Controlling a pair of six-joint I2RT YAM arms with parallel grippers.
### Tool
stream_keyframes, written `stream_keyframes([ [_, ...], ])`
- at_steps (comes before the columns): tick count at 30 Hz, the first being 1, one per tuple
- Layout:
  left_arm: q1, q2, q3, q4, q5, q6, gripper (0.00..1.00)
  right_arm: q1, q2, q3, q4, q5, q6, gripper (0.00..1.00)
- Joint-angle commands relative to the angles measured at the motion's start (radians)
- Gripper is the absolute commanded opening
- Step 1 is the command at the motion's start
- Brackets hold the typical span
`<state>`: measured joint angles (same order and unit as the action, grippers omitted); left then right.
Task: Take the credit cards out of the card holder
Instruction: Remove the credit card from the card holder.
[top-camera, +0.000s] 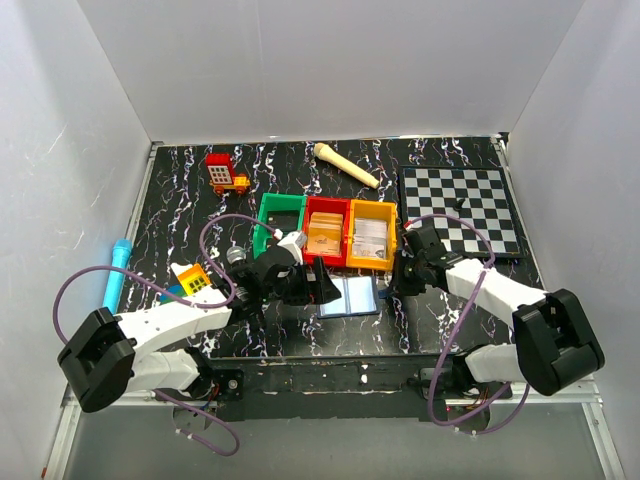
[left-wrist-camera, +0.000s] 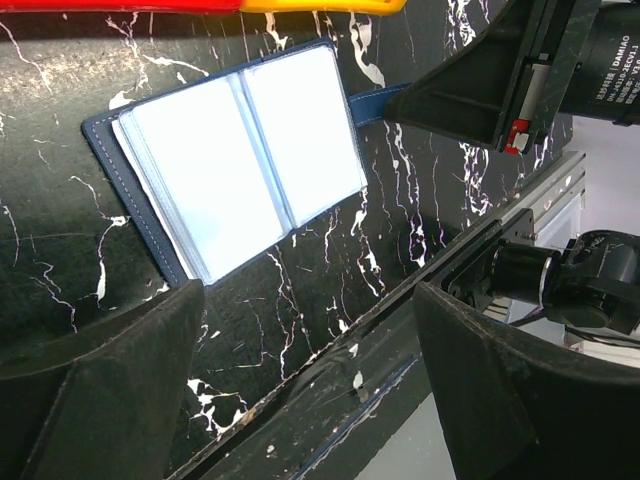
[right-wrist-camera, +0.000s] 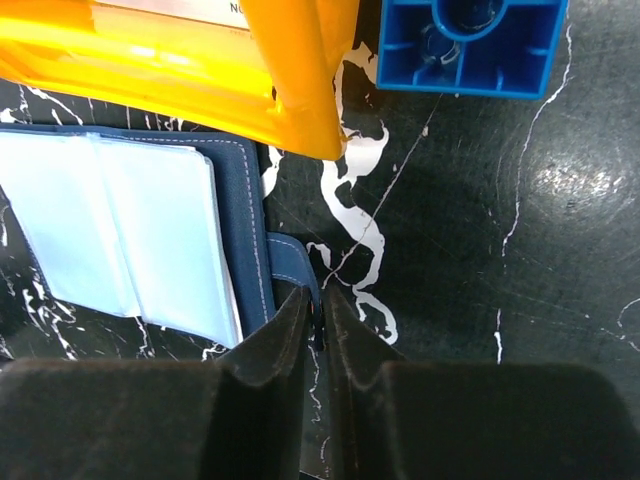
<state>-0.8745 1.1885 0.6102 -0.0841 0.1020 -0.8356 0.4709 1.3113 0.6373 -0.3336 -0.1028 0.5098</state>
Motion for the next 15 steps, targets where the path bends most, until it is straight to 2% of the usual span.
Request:
stream_keyframes([
  [1, -0.004, -0.003, -0.013, 0.029, 0.016, 0.007, 0.84, -0.005, -0.03, 0.001, 0.018, -0.012, -0.017, 0.13],
  [3, -0.004, 0.003, -0.015, 0.026, 0.012, 0.001, 0.84, -0.003, -0.056, -0.004, 0.005, -0.02, -0.019, 0.02],
  [9, -0.004, 0.04, -0.013, 0.021, 0.011, -0.017, 0.84, 0.034, -0.155, -0.042, -0.024, -0.055, -0.004, 0.01],
  [15, -0.004, 0.15, 0.02, 0.04, 0.039, -0.026, 0.83, 0.084, -0.274, -0.106, -0.05, -0.087, 0.047, 0.01],
])
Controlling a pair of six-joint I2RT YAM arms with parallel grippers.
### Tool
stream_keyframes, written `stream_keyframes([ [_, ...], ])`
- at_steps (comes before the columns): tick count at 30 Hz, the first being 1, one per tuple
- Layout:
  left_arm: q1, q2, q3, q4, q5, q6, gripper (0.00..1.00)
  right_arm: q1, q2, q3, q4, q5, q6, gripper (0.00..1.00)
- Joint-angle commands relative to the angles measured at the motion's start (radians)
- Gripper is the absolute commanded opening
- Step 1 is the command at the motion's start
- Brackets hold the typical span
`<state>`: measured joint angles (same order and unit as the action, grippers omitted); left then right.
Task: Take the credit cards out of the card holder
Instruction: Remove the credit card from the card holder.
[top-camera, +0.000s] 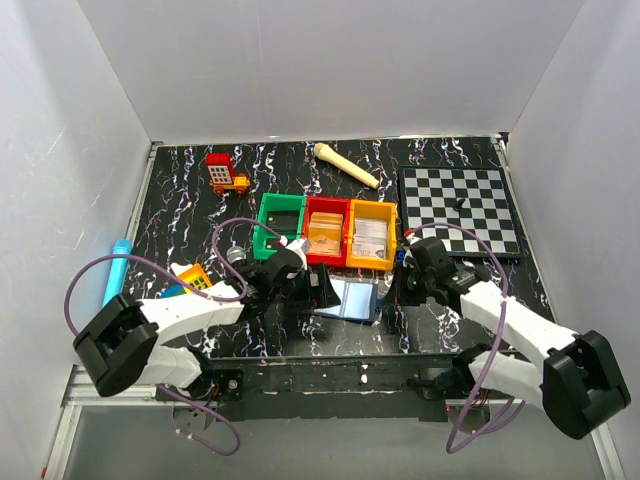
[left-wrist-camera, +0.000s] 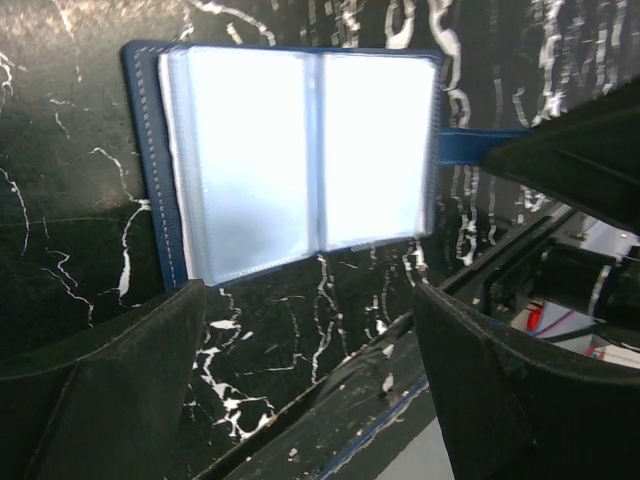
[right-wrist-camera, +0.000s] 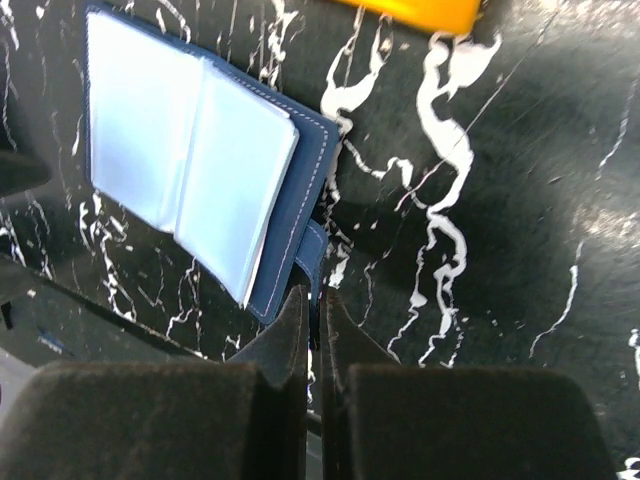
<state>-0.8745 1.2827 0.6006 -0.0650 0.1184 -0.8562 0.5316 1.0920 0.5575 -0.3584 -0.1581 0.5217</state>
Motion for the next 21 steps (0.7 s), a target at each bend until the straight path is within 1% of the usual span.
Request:
stream_keyframes([
  [1, -0.004, 0.072, 0.037, 0.019, 0.027, -0.001, 0.83, 0.028, -0.067, -0.031, -0.036, -0.029, 0.038, 0.01],
  [5, -0.004, 0.115, 0.068, 0.033, 0.035, 0.006, 0.82, 0.034, -0.113, -0.047, -0.053, -0.012, 0.043, 0.01],
  [8, -0.004, 0.135, 0.082, 0.036, 0.04, 0.013, 0.82, 0.034, -0.118, -0.035, -0.066, 0.006, 0.032, 0.01],
  [16, -0.003, 0.156, 0.103, 0.054, 0.035, 0.014, 0.82, 0.034, -0.067, 0.016, -0.076, 0.029, -0.003, 0.01],
  [21, -0.003, 0.198, 0.131, 0.044, 0.032, 0.023, 0.81, 0.033, -0.047, 0.021, -0.073, 0.031, -0.012, 0.01],
])
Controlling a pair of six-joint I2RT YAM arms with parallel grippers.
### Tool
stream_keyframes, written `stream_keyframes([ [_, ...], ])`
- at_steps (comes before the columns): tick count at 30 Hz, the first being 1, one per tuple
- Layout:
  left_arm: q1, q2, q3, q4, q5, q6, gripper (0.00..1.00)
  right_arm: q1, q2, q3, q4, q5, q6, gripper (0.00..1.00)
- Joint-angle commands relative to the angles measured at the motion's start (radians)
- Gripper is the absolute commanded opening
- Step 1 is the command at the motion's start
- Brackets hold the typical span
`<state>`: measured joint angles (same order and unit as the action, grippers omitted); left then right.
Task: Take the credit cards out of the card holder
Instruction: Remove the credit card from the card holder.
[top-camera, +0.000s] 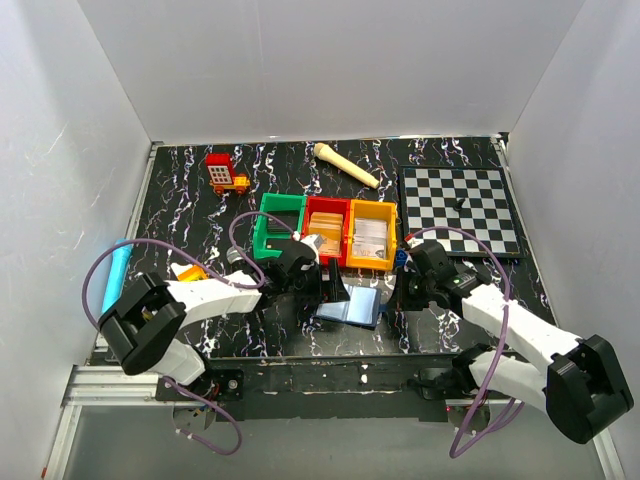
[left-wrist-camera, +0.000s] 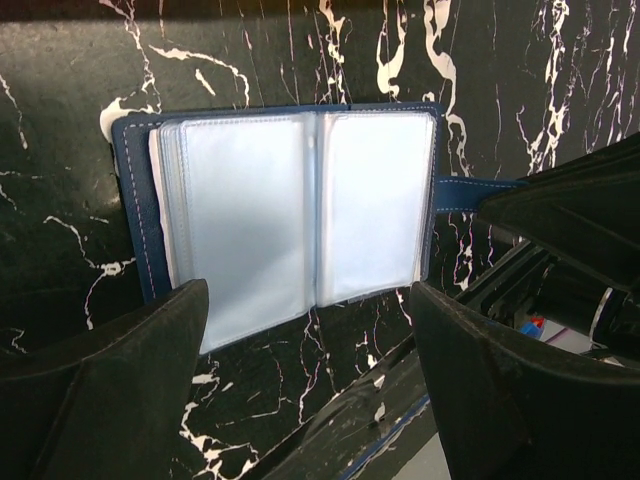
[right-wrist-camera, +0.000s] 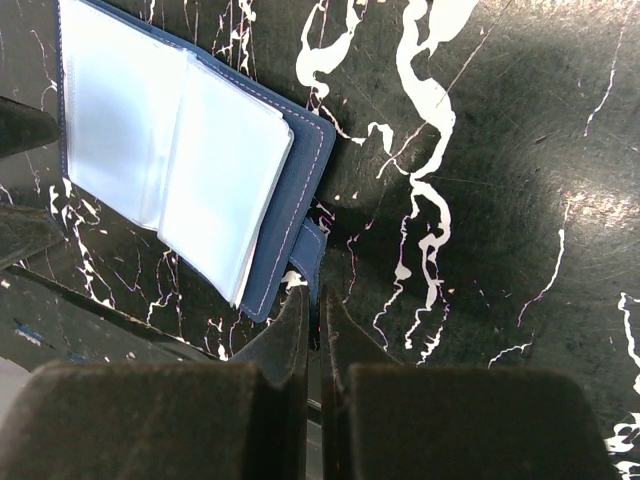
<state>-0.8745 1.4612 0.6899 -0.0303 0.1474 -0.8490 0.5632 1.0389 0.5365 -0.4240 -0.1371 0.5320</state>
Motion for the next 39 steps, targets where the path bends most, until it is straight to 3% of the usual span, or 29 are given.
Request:
stream_keyframes([
  [1, -0.003, 0.024, 0.042, 0.009, 0.004, 0.016, 0.8, 0.0, 0.007, 0.042, -0.007, 0.01, -0.023, 0.01],
  [13, -0.003, 0.048, 0.042, -0.006, 0.001, 0.031, 0.79, 0.001, 0.023, 0.033, 0.007, 0.002, -0.018, 0.01],
  [27, -0.003, -0.036, 0.008, -0.02, -0.025, 0.027, 0.78, 0.003, 0.027, 0.034, 0.007, 0.002, -0.023, 0.01],
  [39, -0.004, 0.031, 0.022, -0.008, 0.018, 0.034, 0.78, 0.001, 0.027, 0.033, 0.01, -0.006, -0.023, 0.01],
])
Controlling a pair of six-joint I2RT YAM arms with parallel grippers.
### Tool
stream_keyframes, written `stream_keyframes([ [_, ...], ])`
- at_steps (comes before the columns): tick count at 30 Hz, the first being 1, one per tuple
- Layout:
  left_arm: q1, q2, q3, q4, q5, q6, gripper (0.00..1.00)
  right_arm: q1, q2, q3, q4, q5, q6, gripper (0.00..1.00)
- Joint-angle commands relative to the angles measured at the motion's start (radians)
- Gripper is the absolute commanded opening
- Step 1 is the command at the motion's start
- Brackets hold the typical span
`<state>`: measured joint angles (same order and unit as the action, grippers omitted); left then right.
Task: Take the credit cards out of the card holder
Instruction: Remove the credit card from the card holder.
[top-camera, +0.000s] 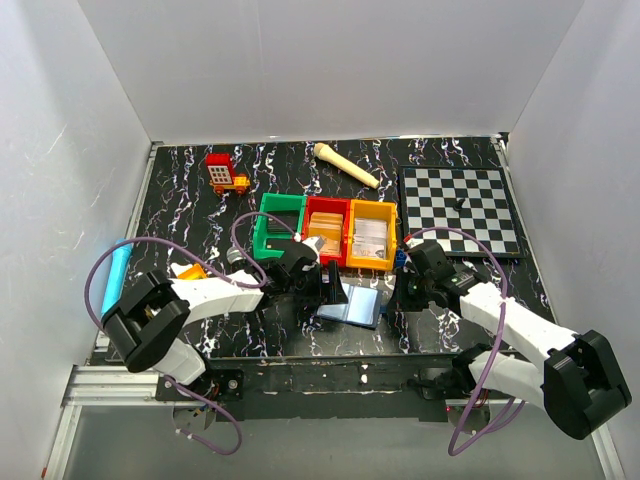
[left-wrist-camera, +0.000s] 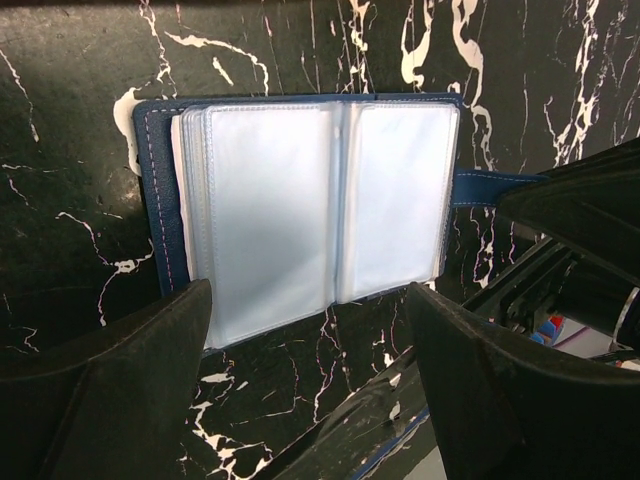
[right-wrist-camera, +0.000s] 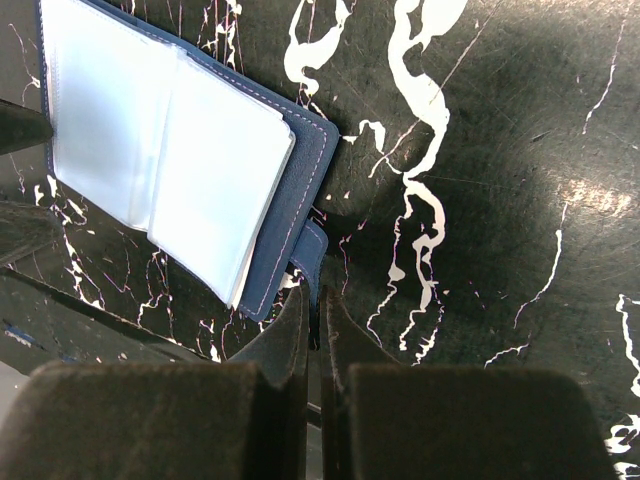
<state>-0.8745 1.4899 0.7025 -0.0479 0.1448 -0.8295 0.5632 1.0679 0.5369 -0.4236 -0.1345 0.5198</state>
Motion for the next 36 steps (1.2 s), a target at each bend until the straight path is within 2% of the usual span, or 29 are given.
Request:
stream_keyframes([
  [1, -0.004, 0.004, 0.011, 0.016, 0.028, 0.02, 0.78, 0.001, 0.0, 0.032, 0.011, -0.01, -0.01, 0.01],
  [21, -0.03, 0.118, 0.075, 0.137, 0.254, 0.11, 0.77, 0.001, 0.041, 0.038, 0.029, -0.034, -0.01, 0.01],
  [36, -0.09, 0.168, 0.176, 0.174, 0.342, 0.164, 0.76, 0.001, 0.043, 0.025, 0.022, -0.01, -0.026, 0.01],
])
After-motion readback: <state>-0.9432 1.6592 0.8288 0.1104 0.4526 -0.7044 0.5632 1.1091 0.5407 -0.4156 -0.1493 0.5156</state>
